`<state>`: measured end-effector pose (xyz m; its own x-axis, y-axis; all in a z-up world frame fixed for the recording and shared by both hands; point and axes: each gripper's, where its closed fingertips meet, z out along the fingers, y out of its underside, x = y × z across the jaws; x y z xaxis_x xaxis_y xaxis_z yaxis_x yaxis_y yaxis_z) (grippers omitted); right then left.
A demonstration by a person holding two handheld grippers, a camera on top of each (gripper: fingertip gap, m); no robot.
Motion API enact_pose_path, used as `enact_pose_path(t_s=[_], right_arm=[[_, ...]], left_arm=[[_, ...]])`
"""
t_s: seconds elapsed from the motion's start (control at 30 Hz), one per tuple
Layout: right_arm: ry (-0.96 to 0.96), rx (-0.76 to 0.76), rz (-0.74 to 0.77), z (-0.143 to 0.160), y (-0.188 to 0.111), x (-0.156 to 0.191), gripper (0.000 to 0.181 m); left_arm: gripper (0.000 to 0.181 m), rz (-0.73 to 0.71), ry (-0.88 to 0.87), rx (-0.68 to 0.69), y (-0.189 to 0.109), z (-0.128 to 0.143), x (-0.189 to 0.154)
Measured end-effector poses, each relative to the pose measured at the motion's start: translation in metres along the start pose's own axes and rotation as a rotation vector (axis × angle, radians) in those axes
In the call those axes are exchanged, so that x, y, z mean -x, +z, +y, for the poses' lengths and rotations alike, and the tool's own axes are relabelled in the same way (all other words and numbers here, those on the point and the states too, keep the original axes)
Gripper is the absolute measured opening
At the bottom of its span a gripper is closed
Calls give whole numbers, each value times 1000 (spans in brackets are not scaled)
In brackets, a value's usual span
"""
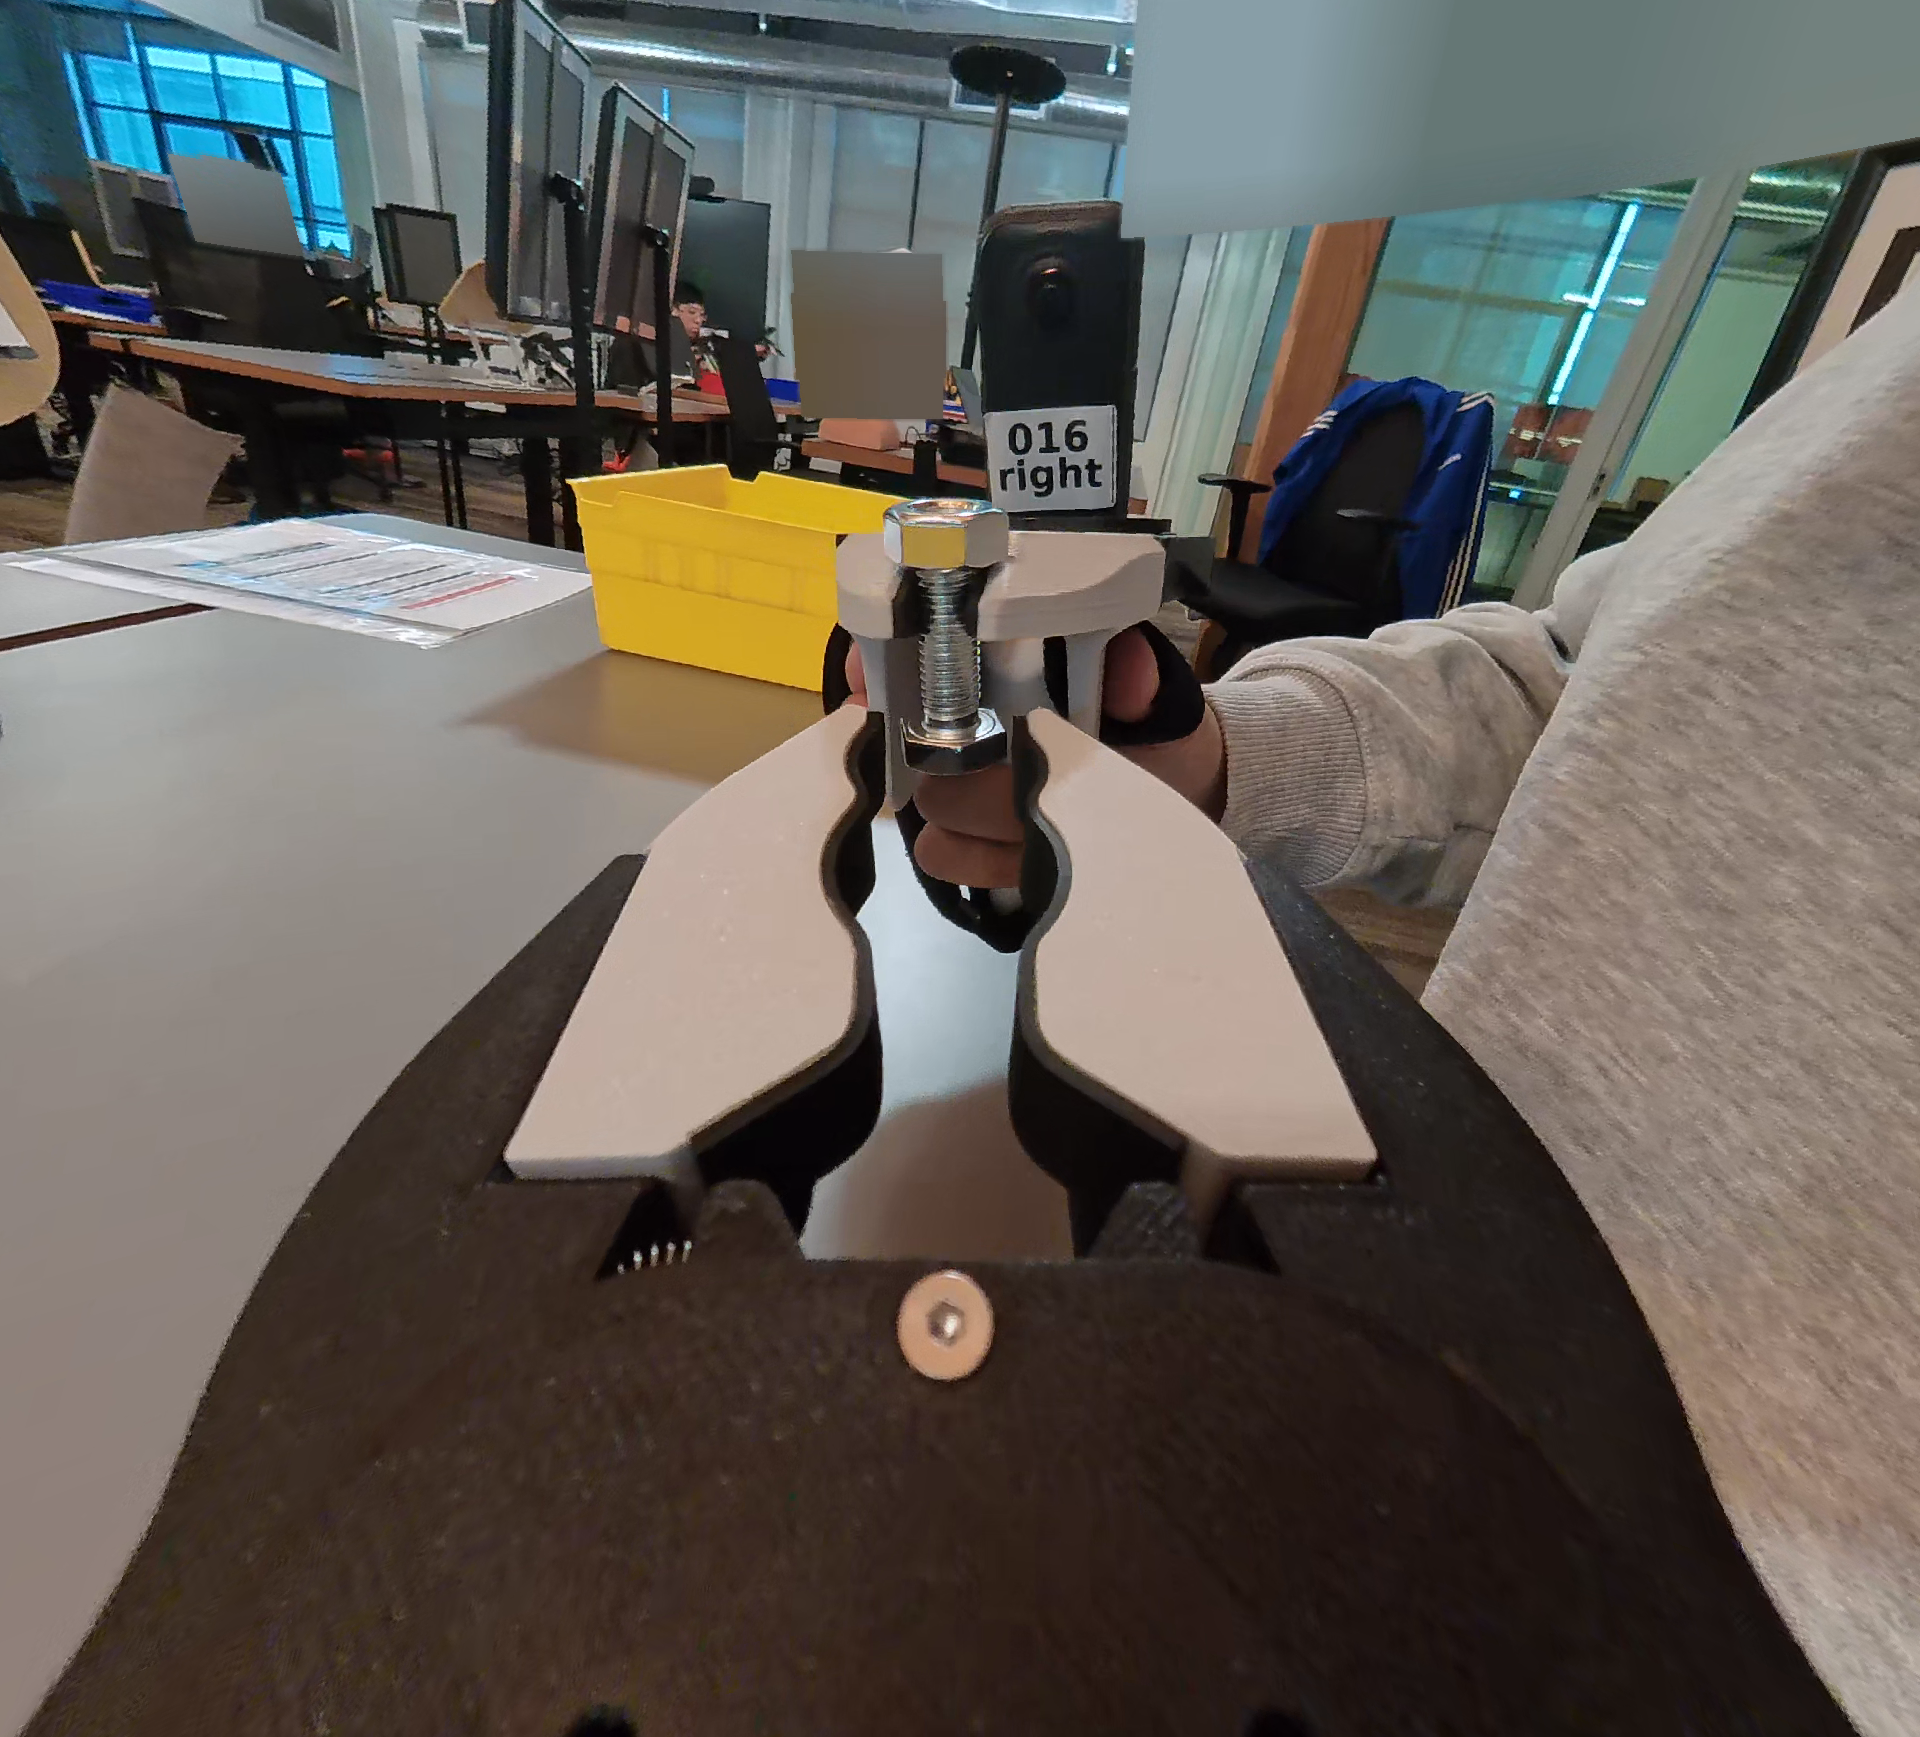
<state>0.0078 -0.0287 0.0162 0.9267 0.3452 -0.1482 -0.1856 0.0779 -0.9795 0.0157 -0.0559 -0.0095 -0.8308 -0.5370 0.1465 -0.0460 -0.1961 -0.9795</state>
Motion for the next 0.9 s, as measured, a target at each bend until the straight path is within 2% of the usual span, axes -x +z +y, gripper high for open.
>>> enact_pose_path(t_s=[0.5, 0.63, 0.9], right_arm=[[-28, 30, 3, -1, 0, 1, 10], [-20, -6, 26, -11, -5, -4, 27], [-26, -19, 89, -14, -8, -14, 43]], left_arm=[[20, 36, -36, 1, 0, -1, -1], [20, 19, -36, 11, -1, 2, 5], [20, -5, -29, 37, -3, 7, 14]])
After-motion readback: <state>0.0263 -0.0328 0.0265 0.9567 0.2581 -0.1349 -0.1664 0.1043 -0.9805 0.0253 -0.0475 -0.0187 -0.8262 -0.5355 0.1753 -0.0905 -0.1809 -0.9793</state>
